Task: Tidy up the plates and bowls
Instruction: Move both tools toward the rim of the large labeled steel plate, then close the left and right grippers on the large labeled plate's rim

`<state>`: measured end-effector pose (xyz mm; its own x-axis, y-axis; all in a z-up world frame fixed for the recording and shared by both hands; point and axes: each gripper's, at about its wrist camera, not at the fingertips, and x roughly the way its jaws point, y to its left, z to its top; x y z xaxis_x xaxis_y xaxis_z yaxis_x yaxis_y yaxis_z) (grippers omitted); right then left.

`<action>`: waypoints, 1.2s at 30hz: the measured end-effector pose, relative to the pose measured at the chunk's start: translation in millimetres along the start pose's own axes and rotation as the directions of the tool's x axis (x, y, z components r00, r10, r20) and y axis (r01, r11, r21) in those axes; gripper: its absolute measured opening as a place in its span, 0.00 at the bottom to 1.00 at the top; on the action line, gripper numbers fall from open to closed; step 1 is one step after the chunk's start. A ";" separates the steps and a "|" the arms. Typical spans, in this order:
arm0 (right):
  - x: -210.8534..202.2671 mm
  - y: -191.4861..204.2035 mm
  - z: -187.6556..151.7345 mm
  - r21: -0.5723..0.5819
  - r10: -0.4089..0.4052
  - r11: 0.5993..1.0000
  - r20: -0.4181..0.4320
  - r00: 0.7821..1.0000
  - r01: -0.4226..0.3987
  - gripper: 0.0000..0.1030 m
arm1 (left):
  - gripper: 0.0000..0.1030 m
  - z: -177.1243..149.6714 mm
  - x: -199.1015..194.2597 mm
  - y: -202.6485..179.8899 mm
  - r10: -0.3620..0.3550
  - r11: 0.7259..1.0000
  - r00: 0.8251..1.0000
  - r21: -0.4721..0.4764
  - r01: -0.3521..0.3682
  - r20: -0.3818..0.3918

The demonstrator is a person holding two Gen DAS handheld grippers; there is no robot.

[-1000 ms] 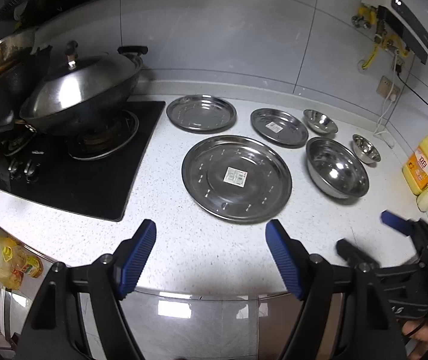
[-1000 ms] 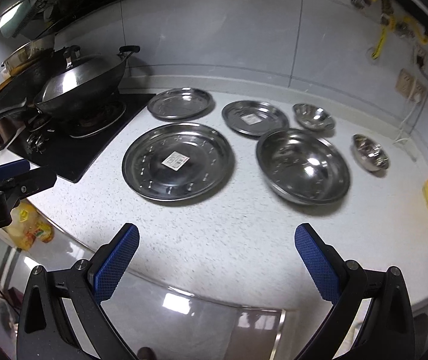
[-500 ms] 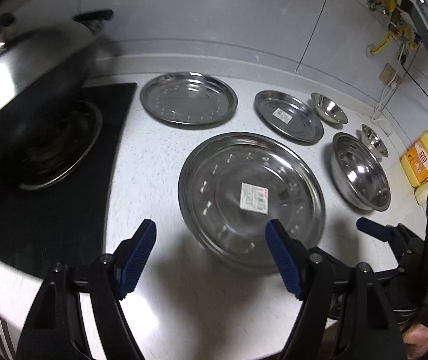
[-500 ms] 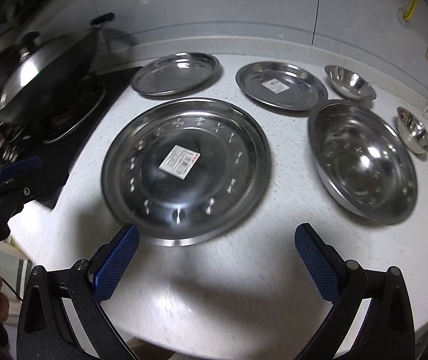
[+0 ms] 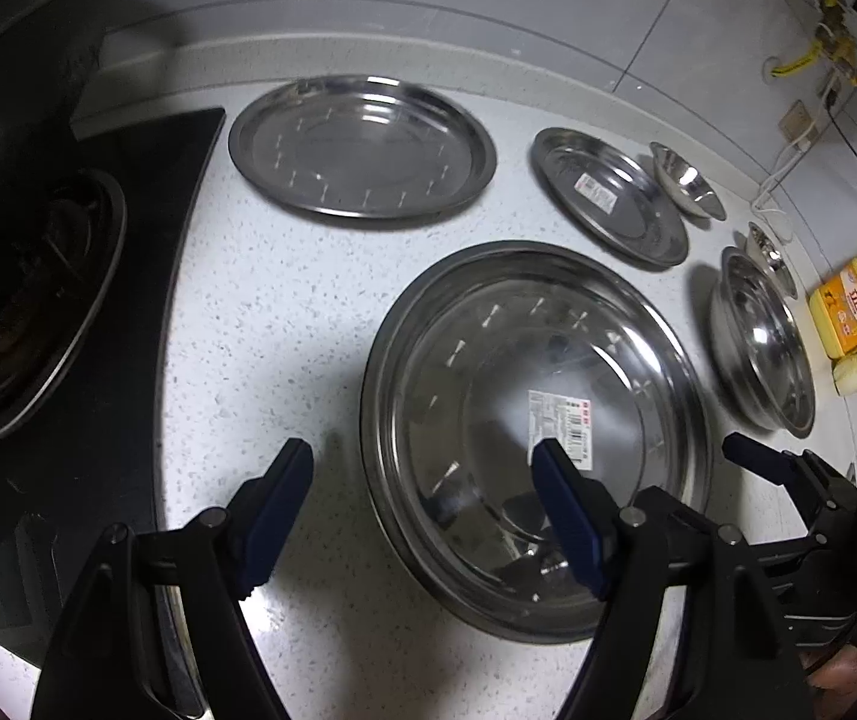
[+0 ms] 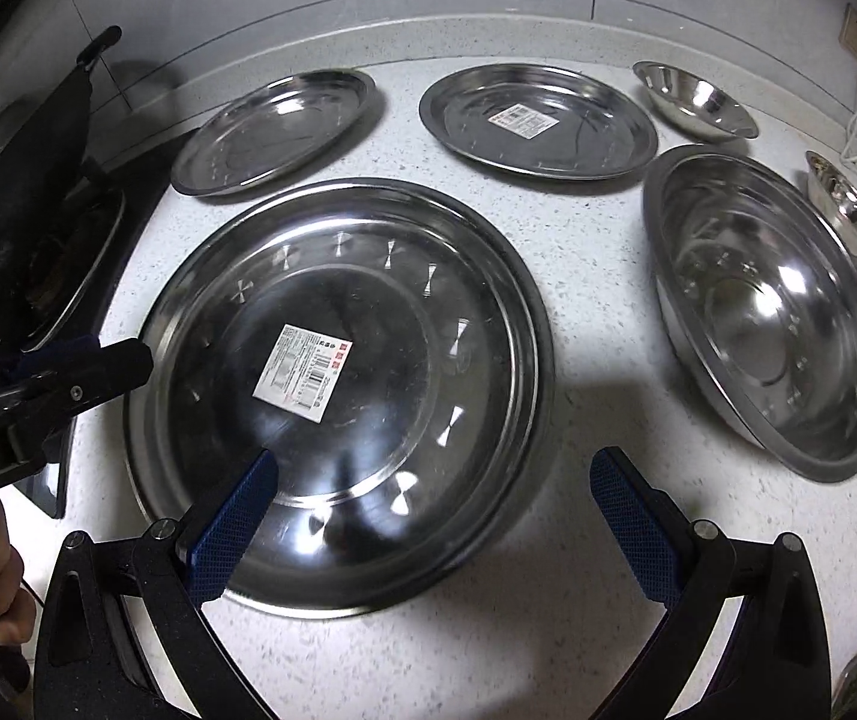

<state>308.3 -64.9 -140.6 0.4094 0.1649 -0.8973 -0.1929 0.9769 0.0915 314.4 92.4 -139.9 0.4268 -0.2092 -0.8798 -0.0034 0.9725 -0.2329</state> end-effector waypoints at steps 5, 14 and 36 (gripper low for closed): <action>12.0 -1.2 8.0 -0.022 0.027 0.999 -0.020 0.999 -0.028 0.99 | 0.72 4.4 12.0 -3.0 0.023 1.000 1.000 -0.020 -0.023 -0.021; 23.9 -12.1 17.6 -0.054 0.102 0.993 -0.055 0.993 -0.105 0.99 | 0.72 7.3 25.9 -8.6 0.048 0.998 0.997 -0.049 -0.051 -0.058; 28.2 -32.7 25.1 -0.104 0.164 0.980 -0.054 0.985 -0.169 0.32 | 0.67 8.3 28.3 0.2 -0.002 0.993 0.997 -0.116 -0.007 -0.080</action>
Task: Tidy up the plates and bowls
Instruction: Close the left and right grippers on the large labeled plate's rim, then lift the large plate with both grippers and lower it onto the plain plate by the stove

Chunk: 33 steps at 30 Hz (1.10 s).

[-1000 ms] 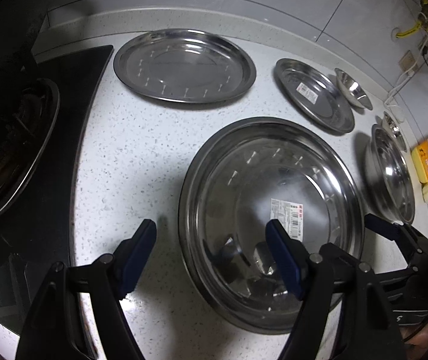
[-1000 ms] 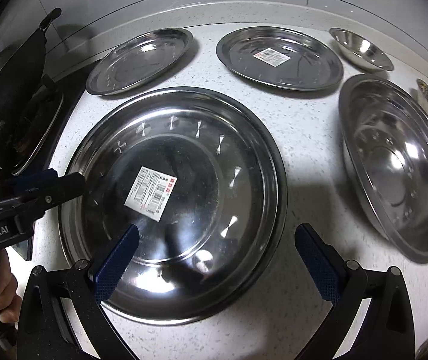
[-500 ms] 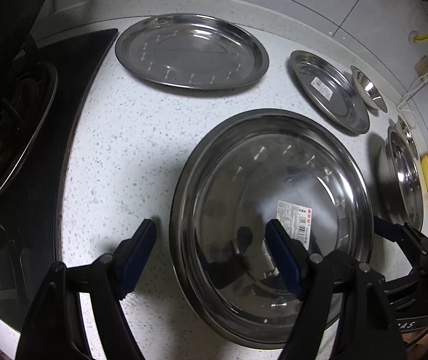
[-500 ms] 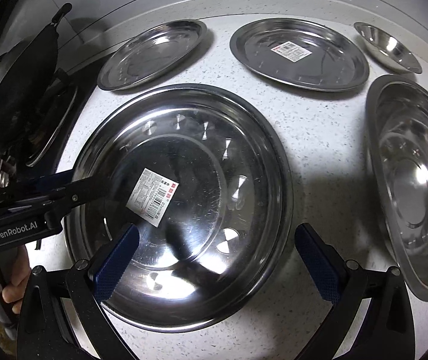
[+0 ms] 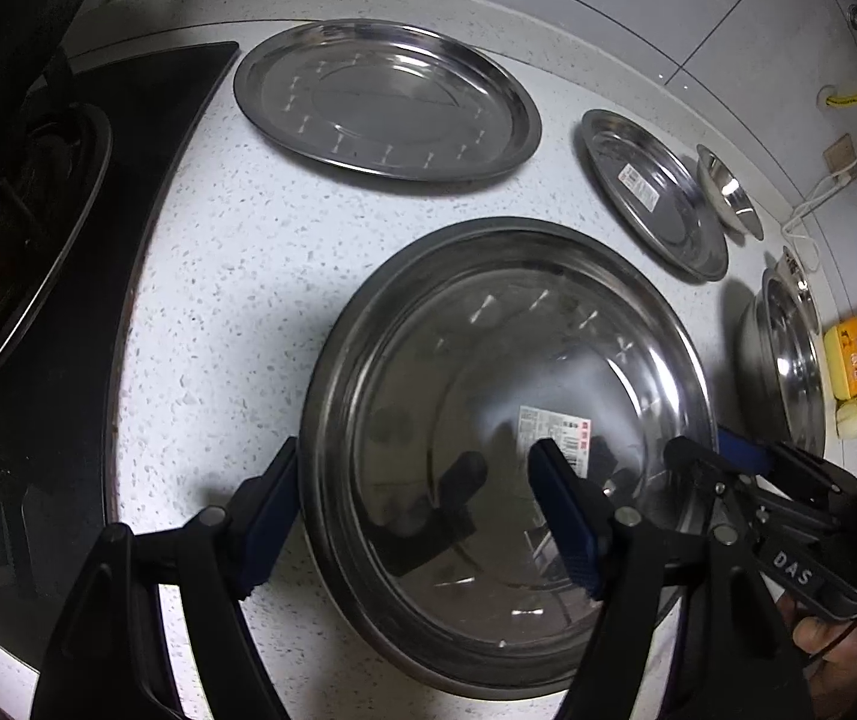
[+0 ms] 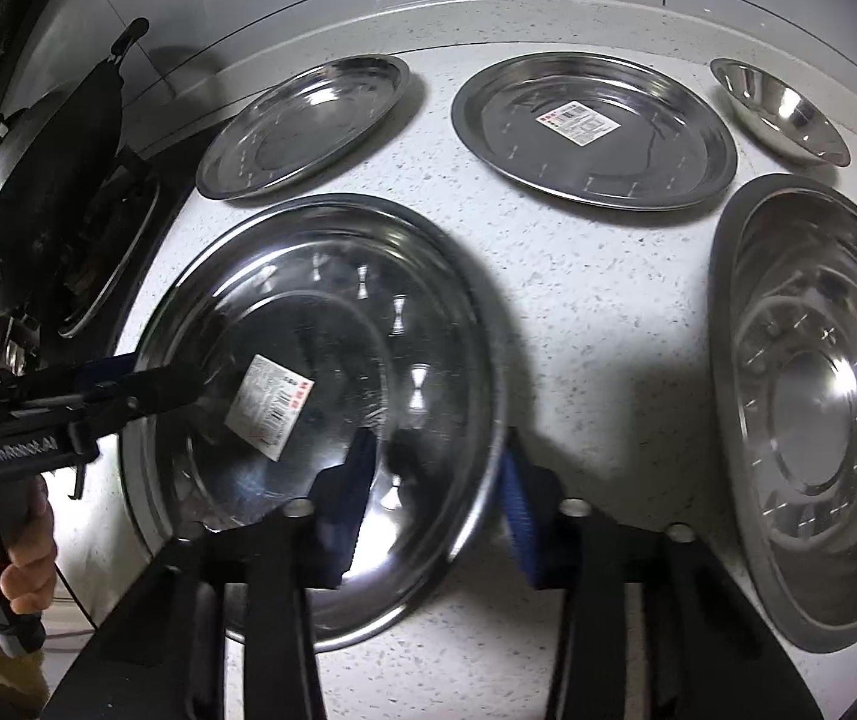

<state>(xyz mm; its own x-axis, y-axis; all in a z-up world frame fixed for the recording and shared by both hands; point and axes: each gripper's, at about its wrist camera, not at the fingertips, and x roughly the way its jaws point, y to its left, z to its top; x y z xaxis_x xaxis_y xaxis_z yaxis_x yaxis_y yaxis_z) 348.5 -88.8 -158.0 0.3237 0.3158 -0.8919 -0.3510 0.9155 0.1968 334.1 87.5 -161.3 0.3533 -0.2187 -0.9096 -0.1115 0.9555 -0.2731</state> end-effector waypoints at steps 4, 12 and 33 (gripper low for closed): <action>-0.9 -4.3 -0.8 0.007 -0.015 1.000 0.006 1.000 0.015 0.18 | 0.23 -1.5 -3.9 8.1 0.103 0.995 0.994 -0.016 -0.102 0.038; -13.8 -6.7 -4.6 0.018 -0.037 0.999 0.048 0.998 0.036 0.10 | 0.10 -8.7 -15.3 23.5 0.066 0.997 0.998 -0.041 -0.065 0.021; -22.5 37.0 -57.0 -0.021 -0.055 0.998 -0.020 0.998 0.054 0.10 | 0.09 -72.2 -50.8 45.9 0.059 0.996 0.998 0.060 -0.059 -0.006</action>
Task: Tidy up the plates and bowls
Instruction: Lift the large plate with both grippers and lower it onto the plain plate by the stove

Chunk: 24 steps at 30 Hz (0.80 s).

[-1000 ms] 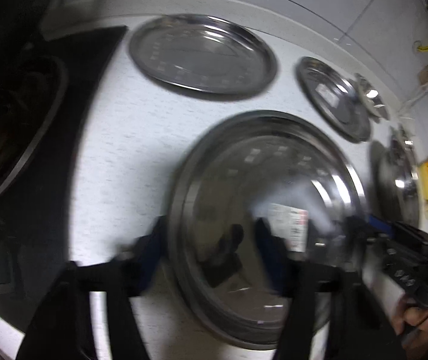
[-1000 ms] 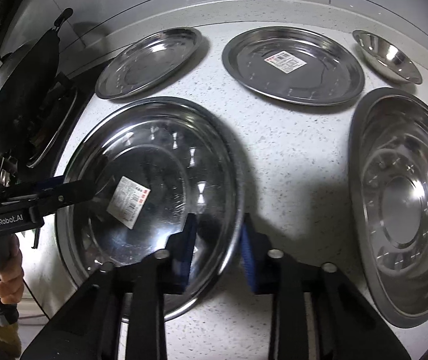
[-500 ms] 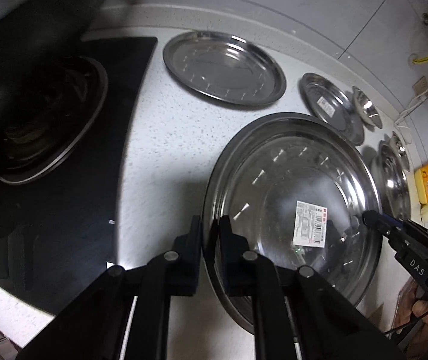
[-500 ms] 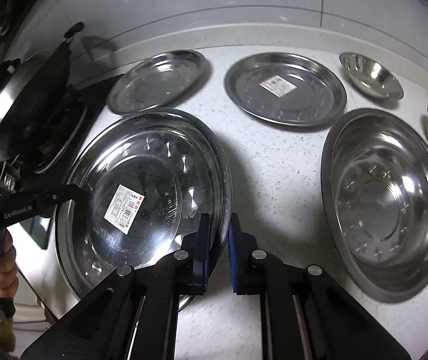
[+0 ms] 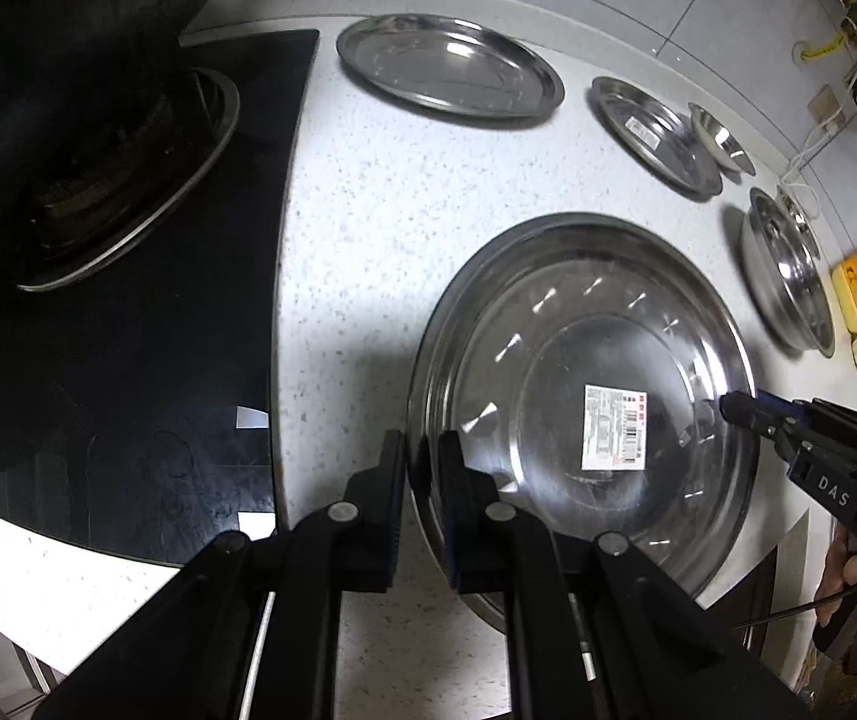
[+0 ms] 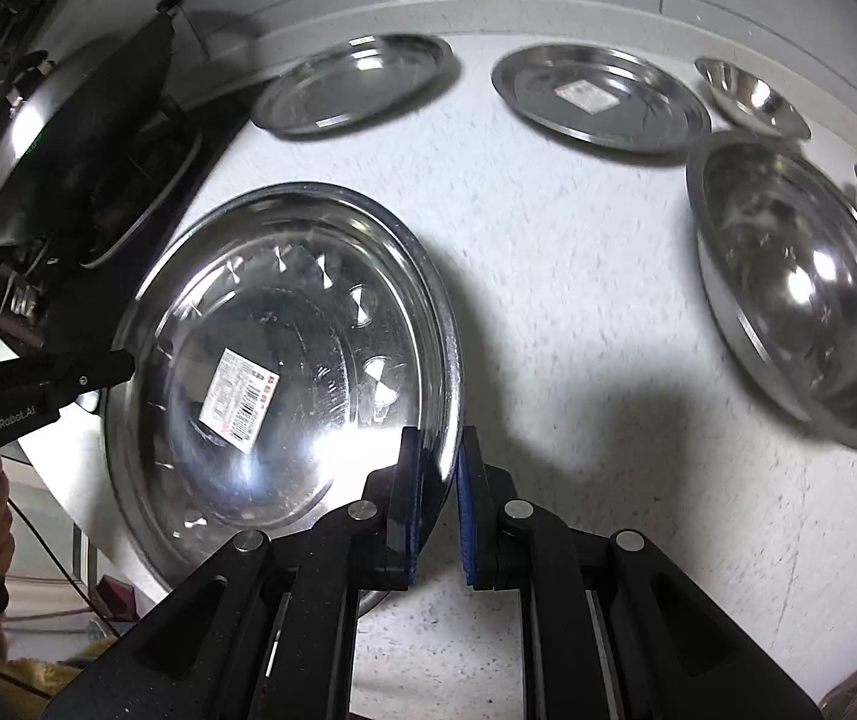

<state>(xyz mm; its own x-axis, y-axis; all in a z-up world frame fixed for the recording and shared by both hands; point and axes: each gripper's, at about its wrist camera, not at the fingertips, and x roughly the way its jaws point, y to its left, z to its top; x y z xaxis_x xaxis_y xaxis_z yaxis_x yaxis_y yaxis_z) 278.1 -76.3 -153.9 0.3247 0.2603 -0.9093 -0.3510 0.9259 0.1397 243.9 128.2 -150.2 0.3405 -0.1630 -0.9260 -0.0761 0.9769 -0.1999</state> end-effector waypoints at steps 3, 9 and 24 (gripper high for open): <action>4.5 -0.4 -1.9 0.012 -0.009 1.000 -0.007 1.000 0.010 0.10 | 0.09 -1.3 -0.4 -0.5 -0.002 1.000 1.000 0.006 0.002 0.005; 6.7 0.2 -5.2 0.024 -0.012 1.000 -0.009 1.000 0.012 0.11 | 0.11 -2.3 -15.4 -0.9 0.035 0.999 0.996 0.024 -0.037 0.081; -58.2 -20.9 -6.8 -0.011 -0.042 0.999 0.121 0.992 0.044 0.41 | 0.11 3.2 -50.7 -28.7 -0.094 0.995 0.977 0.006 0.095 0.193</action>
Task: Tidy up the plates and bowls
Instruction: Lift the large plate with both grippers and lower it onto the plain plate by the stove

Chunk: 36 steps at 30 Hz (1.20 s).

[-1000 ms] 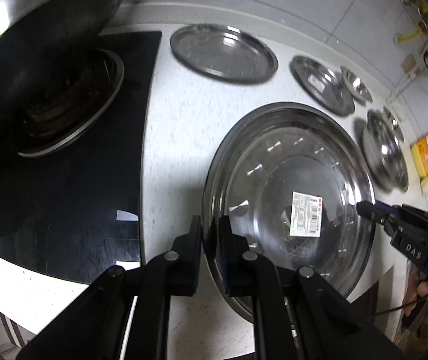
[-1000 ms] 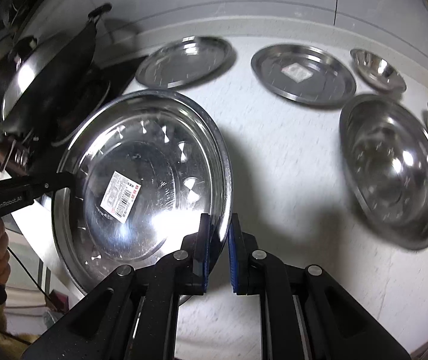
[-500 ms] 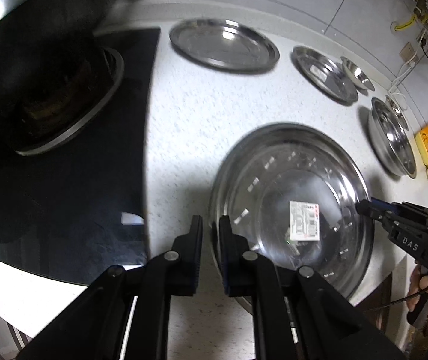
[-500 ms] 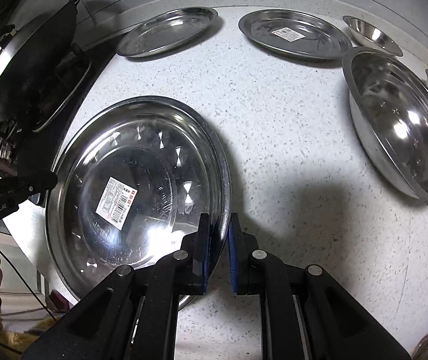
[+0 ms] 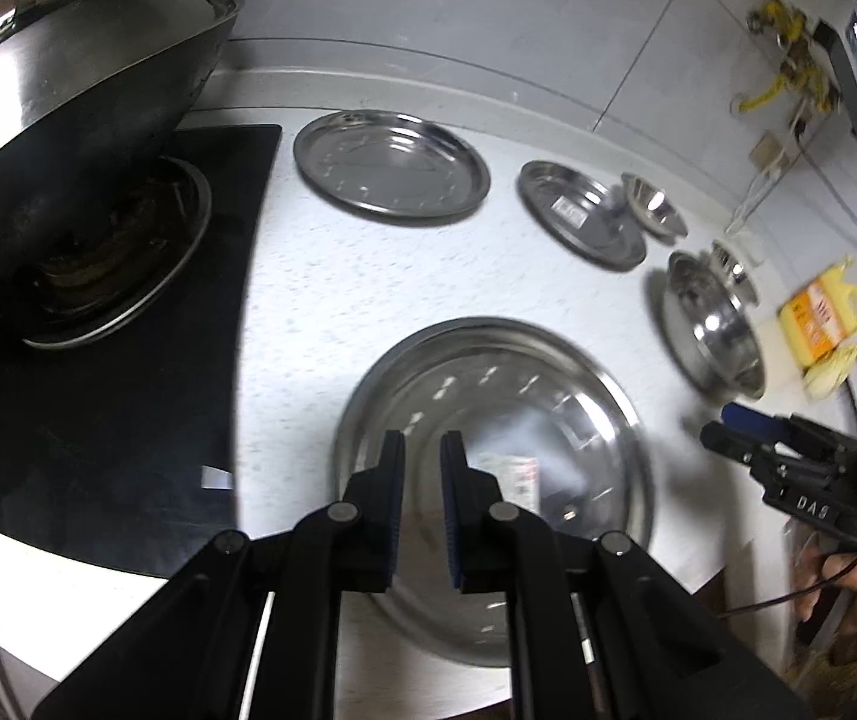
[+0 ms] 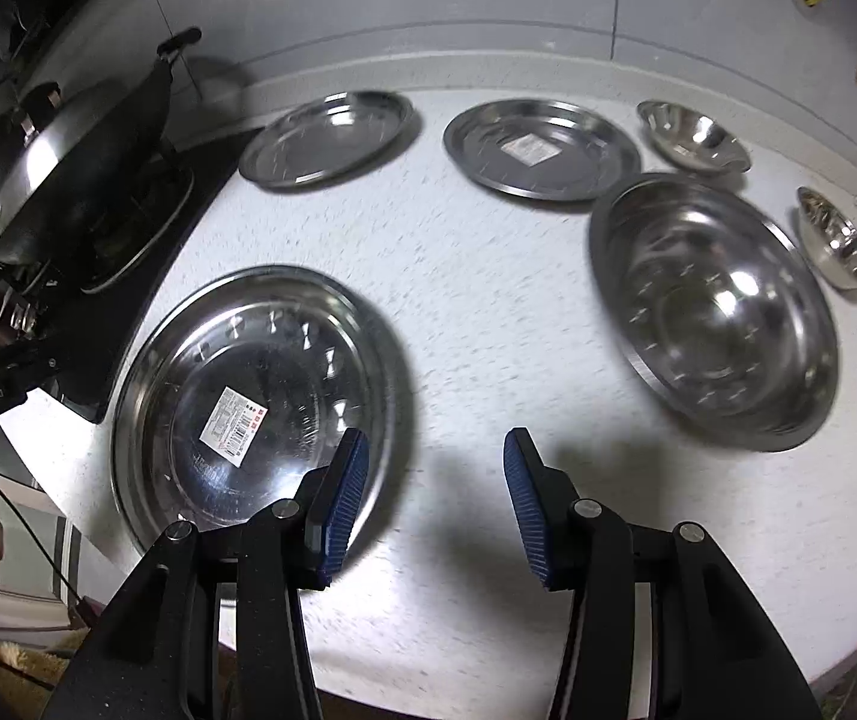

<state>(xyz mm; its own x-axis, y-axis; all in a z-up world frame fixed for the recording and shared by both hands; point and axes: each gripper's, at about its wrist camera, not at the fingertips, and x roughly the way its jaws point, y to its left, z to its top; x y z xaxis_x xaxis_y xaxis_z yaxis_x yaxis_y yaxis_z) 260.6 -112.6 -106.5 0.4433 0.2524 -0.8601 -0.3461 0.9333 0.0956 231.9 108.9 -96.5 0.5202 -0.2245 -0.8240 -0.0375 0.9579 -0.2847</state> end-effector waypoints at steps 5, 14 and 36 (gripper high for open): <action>-18.9 -11.1 11.3 -0.021 0.020 1.000 0.033 0.999 -0.019 0.41 | 0.11 17.3 -3.5 0.8 -0.058 0.995 0.998 -0.073 0.060 0.026; 0.3 4.5 76.8 -0.112 0.110 0.988 0.052 0.993 -0.104 0.48 | 0.11 71.4 20.9 13.2 0.043 0.995 0.999 -0.093 -0.042 0.010; 192.4 22.7 273.7 -0.196 0.242 0.942 -0.167 0.956 -0.272 0.52 | 0.64 171.6 158.2 67.7 0.220 0.927 0.962 -0.275 -0.257 -0.159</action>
<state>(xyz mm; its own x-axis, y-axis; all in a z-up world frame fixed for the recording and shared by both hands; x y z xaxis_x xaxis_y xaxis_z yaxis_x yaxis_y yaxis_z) 564.3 26.9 -132.8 0.2017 0.4241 -0.8829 -0.6088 0.7604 0.2262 458.1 168.9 -162.0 0.3569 -0.0338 -0.9335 -0.4027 0.8961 -0.1864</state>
